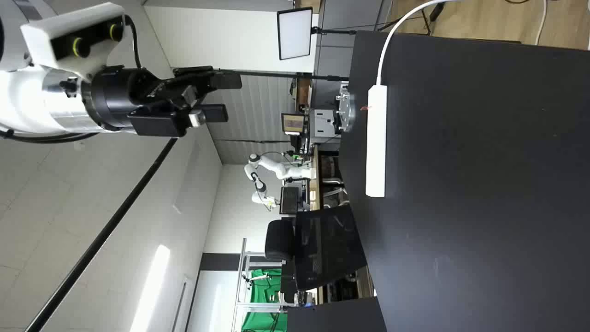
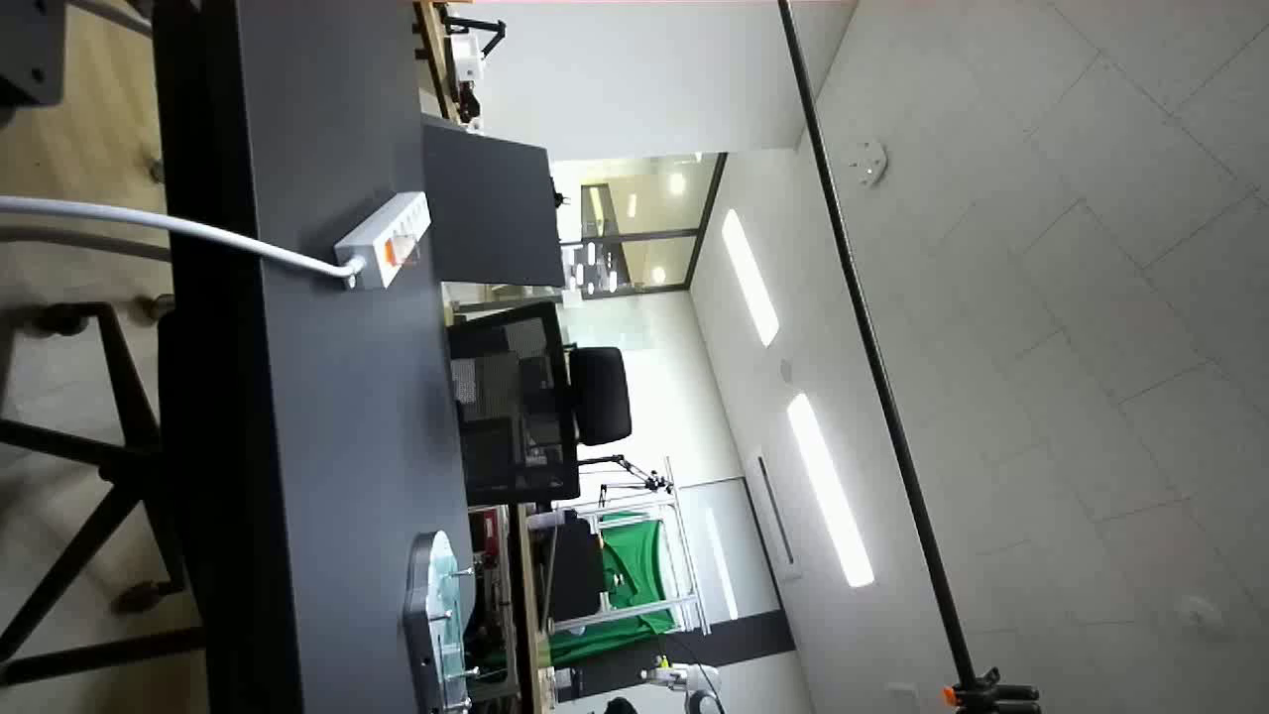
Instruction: Press the switch on the adapter
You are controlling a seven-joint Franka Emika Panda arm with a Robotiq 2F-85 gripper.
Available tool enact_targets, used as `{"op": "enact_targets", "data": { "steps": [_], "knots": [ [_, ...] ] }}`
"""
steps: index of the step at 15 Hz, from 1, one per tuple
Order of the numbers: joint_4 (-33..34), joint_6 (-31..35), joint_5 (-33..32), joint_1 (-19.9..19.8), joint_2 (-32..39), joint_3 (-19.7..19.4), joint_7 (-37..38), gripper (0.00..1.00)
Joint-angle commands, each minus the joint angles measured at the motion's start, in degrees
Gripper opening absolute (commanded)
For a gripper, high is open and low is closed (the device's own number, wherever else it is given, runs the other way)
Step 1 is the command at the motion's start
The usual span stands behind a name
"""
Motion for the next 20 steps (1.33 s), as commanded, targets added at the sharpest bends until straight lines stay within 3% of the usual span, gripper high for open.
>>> {"op": "enact_targets", "data": {
  "steps": [1, 10, 13, 20],
  "knots": [
    [0.08, -0.04, -0.25, 0.51, 0.08, -0.48, 0.2, 1.0],
    [0.09, 0.28, -0.25, 0.51, 0.08, -0.48, 0.2, 1.0],
    [1.08, 0.88, -6.0, 0.22, 3.28, -2.62, -11.15, 1.0],
    [8.77, 4.67, -18.23, -3.32, 16.99, -14.29, -43.76, 1.0]
  ]
}}
